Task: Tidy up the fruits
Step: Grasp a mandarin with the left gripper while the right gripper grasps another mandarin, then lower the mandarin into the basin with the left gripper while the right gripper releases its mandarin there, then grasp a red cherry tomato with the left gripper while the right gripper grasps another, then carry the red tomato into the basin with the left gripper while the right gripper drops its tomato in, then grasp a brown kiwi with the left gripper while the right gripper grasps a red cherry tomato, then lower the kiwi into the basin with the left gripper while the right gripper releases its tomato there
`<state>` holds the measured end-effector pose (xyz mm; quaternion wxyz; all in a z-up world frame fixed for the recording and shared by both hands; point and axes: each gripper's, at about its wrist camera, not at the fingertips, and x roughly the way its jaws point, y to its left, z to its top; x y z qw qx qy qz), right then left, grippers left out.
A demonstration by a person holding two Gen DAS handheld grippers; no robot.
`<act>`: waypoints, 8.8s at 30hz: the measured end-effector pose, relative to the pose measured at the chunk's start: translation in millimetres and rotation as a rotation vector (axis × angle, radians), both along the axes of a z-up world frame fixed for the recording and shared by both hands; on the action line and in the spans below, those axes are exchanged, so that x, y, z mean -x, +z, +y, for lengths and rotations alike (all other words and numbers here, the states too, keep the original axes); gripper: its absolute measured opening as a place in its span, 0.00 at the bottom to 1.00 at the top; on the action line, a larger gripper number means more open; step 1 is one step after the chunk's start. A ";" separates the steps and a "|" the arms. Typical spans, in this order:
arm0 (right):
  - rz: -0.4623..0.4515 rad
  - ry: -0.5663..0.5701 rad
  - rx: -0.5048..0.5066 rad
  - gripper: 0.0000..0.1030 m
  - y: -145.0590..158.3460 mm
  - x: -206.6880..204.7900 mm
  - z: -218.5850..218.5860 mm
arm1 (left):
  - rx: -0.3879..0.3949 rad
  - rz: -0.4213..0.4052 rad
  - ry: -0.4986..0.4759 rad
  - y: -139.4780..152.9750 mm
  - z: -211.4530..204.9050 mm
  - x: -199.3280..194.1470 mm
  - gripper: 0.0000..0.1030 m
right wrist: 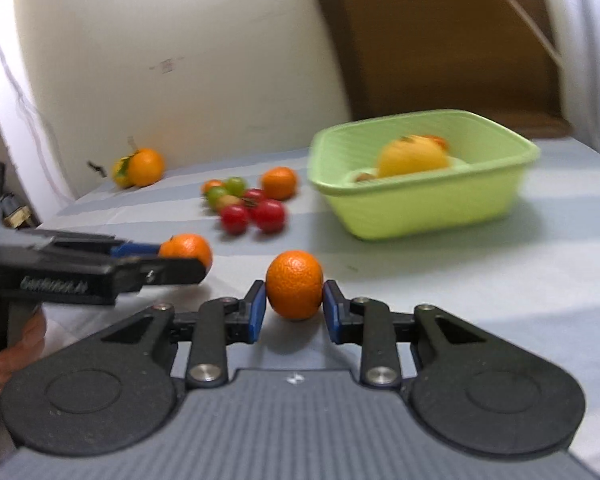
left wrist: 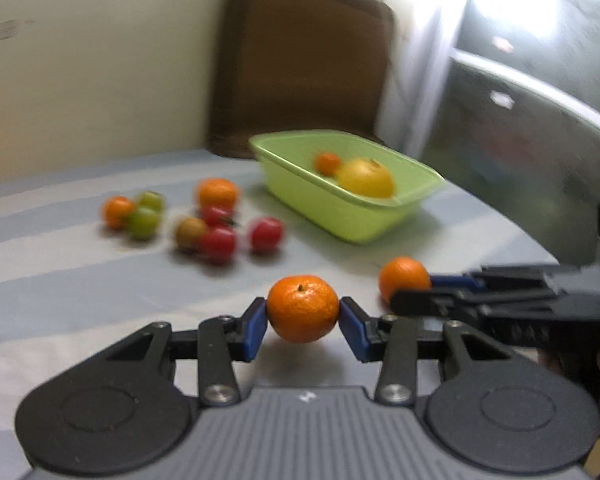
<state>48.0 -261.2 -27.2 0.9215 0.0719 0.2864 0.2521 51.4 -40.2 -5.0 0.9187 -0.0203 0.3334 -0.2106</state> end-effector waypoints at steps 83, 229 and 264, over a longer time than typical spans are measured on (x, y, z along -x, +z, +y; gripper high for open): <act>-0.332 0.171 0.611 0.34 -0.5 -58.9 139.4 | 0.099 0.017 0.160 -0.5 31.8 -47.0 0.41; -0.298 0.146 0.447 0.27 18.3 -69.4 136.3 | -0.104 -0.082 0.034 -19.4 25.0 -25.8 0.30; -0.277 -0.295 0.159 0.29 29.9 -58.0 -27.4 | 0.096 -0.002 0.003 19.1 -60.8 -144.0 0.38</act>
